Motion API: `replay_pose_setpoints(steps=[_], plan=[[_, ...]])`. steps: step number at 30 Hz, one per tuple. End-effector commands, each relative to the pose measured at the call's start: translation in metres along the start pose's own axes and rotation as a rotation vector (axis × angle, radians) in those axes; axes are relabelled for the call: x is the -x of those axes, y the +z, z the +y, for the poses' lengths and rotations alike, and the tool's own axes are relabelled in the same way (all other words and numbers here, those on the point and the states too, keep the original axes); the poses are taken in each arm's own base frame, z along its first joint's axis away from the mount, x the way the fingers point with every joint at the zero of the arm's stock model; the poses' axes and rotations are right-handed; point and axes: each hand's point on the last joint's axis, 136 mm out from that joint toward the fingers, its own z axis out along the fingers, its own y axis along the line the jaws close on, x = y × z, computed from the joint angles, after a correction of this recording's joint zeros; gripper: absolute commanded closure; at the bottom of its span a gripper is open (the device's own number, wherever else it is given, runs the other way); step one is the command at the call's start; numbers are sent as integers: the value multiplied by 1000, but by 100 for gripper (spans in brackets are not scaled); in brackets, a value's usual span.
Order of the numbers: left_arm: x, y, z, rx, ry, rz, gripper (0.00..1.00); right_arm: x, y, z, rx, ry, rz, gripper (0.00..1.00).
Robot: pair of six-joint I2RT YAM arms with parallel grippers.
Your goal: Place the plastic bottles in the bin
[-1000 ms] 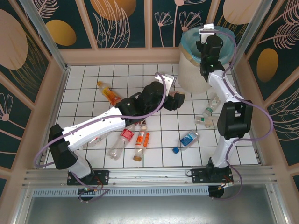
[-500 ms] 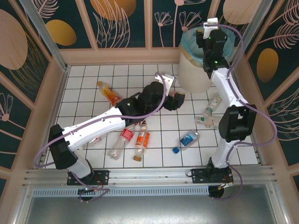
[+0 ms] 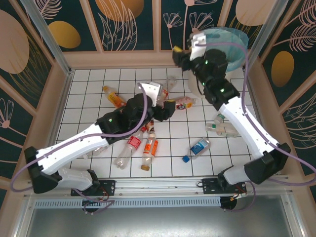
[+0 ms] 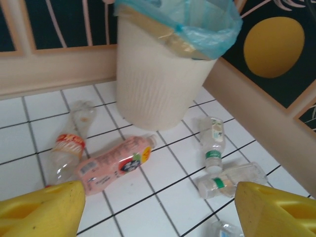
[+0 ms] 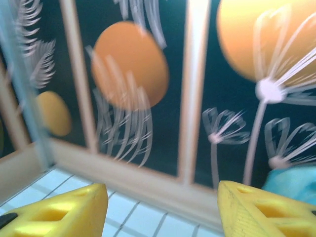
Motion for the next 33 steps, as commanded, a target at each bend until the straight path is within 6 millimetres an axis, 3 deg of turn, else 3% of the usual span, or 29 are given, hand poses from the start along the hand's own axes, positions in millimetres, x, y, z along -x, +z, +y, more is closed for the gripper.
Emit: replay_pose_setpoints(steps=[1, 4, 11, 16, 19, 24, 33], plan=[[-18, -24, 32, 96, -25, 29, 20, -47, -11, 39, 147, 144, 102, 39], [-36, -49, 59, 157, -52, 50, 20, -91, -24, 69, 255, 231, 197, 39], [-79, -100, 113, 265, -176, 84, 18, -209, -42, 121, 307, 441, 565, 49], [-133, -111, 139, 318, -248, 173, 19, -284, -49, 150, 226, 651, 844, 52], [-157, -110, 144, 335, -273, 230, 19, -311, -48, 169, 185, 688, 962, 52], [-181, -107, 148, 353, -275, 293, 20, -344, -43, 193, 108, 542, 1043, 49], [-189, -109, 159, 397, -251, 297, 19, -383, -37, 219, 81, 510, 1134, 45]])
